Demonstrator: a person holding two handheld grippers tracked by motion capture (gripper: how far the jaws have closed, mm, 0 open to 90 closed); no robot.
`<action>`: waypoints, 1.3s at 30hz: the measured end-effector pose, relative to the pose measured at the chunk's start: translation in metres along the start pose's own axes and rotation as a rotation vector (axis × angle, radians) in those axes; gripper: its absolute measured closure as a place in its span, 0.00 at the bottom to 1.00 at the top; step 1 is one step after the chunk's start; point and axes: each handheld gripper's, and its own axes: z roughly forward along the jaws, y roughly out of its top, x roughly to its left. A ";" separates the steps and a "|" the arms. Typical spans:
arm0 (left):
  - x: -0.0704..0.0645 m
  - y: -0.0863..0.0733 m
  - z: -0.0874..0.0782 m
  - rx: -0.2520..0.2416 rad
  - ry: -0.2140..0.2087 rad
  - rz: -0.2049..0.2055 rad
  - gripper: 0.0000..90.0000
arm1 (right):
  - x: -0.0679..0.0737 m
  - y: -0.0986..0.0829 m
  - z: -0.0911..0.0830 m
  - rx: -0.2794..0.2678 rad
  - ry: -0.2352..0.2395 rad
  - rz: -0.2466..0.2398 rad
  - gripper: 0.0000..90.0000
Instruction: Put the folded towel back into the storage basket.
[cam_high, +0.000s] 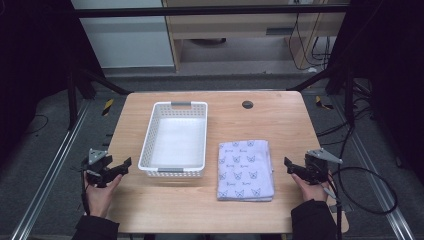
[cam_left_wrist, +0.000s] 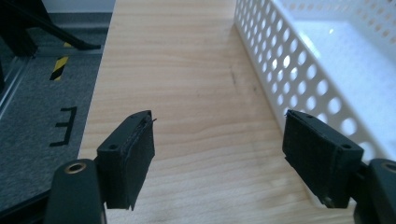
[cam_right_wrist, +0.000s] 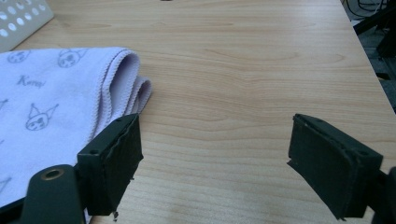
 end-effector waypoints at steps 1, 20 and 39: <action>-0.002 0.001 -0.002 -0.009 0.001 -0.001 0.27 | 0.001 0.000 -0.001 -0.002 0.002 -0.002 0.20; -0.035 0.016 -0.018 -0.056 -0.064 0.047 0.29 | 0.007 0.007 -0.006 -0.029 0.050 -0.010 0.22; -0.062 0.030 -0.018 -0.080 -0.127 0.059 0.31 | 0.017 0.029 -0.011 -0.061 0.098 -0.045 0.25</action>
